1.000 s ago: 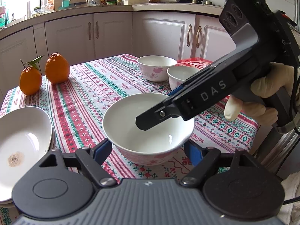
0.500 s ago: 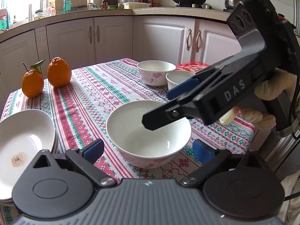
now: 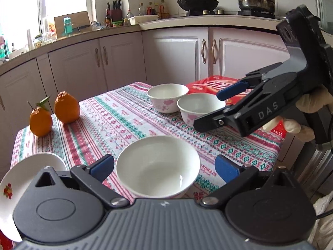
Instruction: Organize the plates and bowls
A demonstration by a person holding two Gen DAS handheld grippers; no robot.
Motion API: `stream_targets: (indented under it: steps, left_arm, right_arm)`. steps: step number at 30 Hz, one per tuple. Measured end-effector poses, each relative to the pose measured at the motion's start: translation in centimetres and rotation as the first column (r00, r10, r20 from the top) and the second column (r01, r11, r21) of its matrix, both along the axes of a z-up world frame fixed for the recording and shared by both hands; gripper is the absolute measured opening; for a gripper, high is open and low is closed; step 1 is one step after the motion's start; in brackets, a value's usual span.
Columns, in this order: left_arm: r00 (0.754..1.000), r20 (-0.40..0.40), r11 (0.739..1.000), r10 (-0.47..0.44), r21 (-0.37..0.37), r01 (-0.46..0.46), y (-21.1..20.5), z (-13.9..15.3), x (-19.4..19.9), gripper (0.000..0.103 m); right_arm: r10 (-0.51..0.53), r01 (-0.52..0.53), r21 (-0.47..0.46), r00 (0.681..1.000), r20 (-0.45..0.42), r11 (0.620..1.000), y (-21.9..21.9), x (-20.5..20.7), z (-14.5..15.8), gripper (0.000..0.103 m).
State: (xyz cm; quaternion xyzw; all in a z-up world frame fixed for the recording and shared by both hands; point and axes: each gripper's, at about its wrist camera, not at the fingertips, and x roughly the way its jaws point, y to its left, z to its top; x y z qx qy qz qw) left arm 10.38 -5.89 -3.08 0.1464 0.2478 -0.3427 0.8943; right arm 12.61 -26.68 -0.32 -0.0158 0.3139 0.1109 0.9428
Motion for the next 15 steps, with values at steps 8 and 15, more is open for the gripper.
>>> stream_targets:
  steps: [8,15]
  left_arm:
    - [0.999,0.015,0.999,-0.045,-0.011,0.045,-3.2,0.4,0.2,0.102]
    - [0.998,0.003,0.997,-0.069,-0.022,0.069,-5.8,-0.2,0.8,0.102]
  right_arm:
    - [-0.081,0.082,-0.096,0.997,0.018,0.992,-2.6,-1.0,-0.1,0.103]
    - [-0.121,0.123,-0.066,0.992,0.030,0.990,-5.0,-1.5,0.4,0.103]
